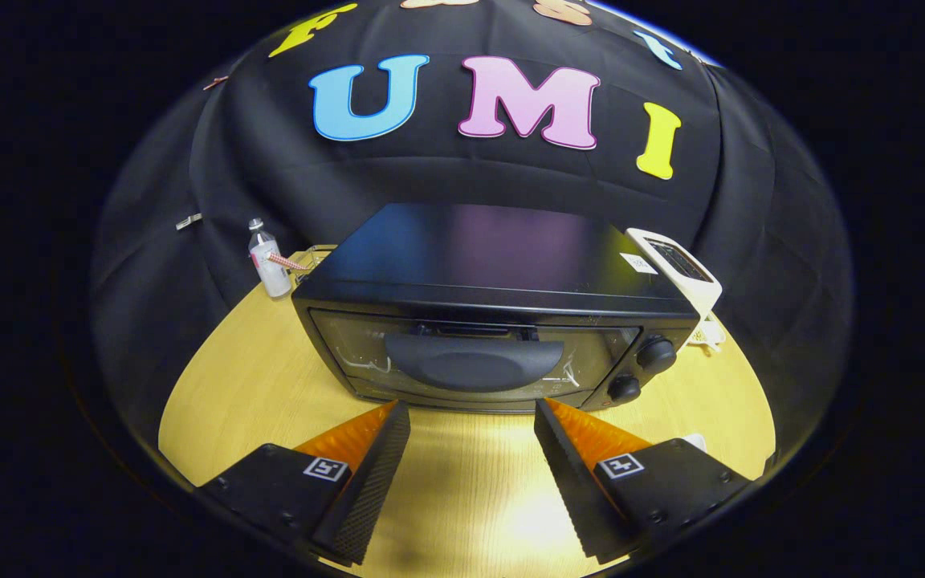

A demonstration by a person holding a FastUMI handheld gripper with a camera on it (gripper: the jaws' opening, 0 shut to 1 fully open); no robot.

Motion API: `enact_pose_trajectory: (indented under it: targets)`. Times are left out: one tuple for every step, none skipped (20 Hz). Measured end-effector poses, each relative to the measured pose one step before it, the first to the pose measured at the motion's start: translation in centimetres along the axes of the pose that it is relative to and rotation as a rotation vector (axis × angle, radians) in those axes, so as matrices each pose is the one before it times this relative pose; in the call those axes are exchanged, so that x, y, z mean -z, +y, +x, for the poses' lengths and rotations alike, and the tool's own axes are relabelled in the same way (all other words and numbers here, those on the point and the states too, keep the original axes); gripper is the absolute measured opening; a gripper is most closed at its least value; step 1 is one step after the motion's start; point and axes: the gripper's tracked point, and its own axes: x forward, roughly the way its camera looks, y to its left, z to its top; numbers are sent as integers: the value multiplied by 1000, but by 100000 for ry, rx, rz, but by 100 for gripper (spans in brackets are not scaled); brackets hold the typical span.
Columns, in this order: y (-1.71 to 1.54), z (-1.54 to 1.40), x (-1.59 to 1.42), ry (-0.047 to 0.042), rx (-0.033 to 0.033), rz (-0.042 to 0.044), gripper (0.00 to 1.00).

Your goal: Open the toaster oven, put the food inside, and close the toaster oven door.

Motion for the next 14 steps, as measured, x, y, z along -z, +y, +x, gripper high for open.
enact_pose_trajectory:
  targets:
    - [32, 78, -79, -505, -91, -448, 97]
    - [8, -86, -232, -938, -145, -783, 97]
    - [-87, -41, -533, -1091, -193, -612, 97]
    - [-1, -92, -455, -1323, -422, -100, 97]
    - [-23, -174, -384, -1448, -634, 41, 97]
    - [-33, -387, -509, -1864, -753, -255, 97]
    - [-261, -461, -683, -1835, -382, -609, 97]
    - [-306, -347, -727, -1888, -228, -568, 97]
    - [-237, -499, -736, -1659, -135, -289, 97]
    - [-257, -378, -797, -1721, -263, 22, 97]
    - [-288, -487, -817, -2084, 56, -336, 97]
    - [-462, -400, -1001, -2068, 504, -811, 97]
    - [-449, -590, -963, -2583, 653, -985, 97]
    - [-526, -447, -1099, -2681, 637, -691, 96]
